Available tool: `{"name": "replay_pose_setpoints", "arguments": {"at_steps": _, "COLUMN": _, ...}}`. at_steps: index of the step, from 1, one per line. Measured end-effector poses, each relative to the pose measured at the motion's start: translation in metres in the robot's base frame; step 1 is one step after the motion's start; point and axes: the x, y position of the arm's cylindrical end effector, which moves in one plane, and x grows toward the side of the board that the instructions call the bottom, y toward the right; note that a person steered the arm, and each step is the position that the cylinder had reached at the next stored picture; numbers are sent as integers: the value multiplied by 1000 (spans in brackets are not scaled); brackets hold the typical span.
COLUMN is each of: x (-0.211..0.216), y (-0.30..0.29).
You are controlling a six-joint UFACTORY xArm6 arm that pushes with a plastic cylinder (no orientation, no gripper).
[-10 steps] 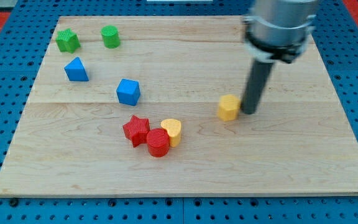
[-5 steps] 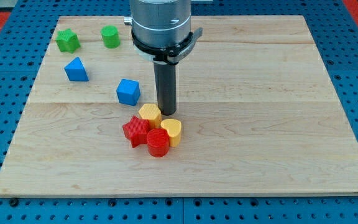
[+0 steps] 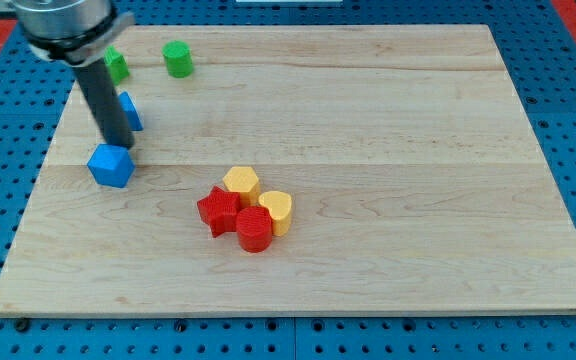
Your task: Push the yellow hexagon and blue cube into the group of blocks
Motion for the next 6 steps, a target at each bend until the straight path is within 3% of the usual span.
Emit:
{"name": "replay_pose_setpoints", "arguments": {"at_steps": 1, "x": 15, "y": -39}}
{"name": "replay_pose_setpoints", "arguments": {"at_steps": 2, "x": 35, "y": -16}}
{"name": "replay_pose_setpoints", "arguments": {"at_steps": 4, "x": 31, "y": 24}}
{"name": "replay_pose_setpoints", "arguments": {"at_steps": 6, "x": 72, "y": 88}}
